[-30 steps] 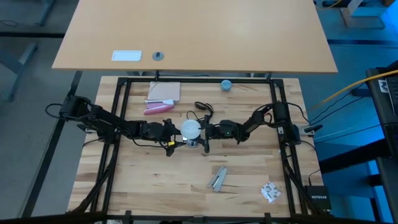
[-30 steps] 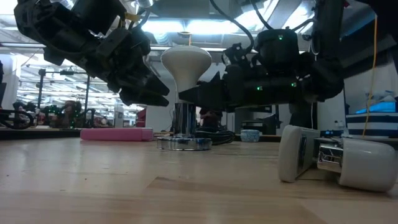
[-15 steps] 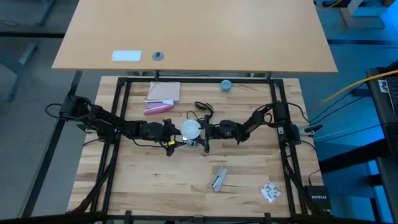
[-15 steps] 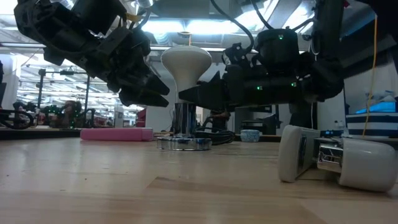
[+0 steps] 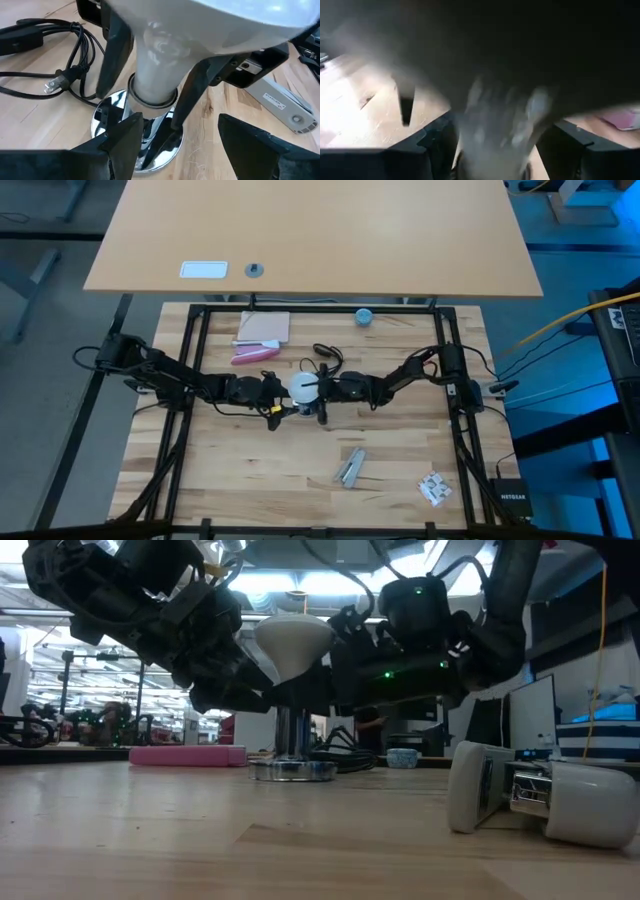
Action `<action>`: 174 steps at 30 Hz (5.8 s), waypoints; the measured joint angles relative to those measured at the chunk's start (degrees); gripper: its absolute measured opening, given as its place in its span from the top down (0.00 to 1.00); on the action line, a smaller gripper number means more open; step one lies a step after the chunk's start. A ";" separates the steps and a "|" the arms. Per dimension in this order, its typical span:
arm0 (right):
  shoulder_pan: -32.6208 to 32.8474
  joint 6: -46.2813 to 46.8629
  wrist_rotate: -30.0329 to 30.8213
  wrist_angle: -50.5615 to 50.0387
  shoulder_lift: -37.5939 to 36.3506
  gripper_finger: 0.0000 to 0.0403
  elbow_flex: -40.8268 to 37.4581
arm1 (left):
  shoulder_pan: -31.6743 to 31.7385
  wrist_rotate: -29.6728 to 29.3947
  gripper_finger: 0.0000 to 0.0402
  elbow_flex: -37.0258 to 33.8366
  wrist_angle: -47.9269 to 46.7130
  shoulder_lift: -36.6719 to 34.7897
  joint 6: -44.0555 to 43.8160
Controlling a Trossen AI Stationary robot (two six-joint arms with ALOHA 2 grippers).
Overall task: Screw lightbulb
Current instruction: Remove the lightbulb from the lamp
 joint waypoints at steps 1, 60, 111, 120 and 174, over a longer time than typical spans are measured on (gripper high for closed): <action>0.00 -0.13 -0.71 -0.23 0.00 0.41 0.06 | 0.00 0.00 0.37 0.00 -0.06 0.00 -0.06; -0.02 -3.20 -2.80 7.44 0.07 0.63 0.39 | -3.93 -2.10 0.56 0.02 -6.63 -0.02 1.80; -2.93 -1.50 -14.11 3.81 0.00 0.48 0.29 | -5.81 -10.38 0.82 0.07 0.04 14.49 -8.92; -5.17 -1.43 -15.64 4.86 -3.21 0.48 -6.00 | -5.84 -9.99 0.72 0.07 0.21 14.49 -9.54; -5.22 -1.54 -11.28 3.72 -3.43 0.61 -6.99 | -0.66 -7.23 0.71 1.92 8.21 14.62 5.31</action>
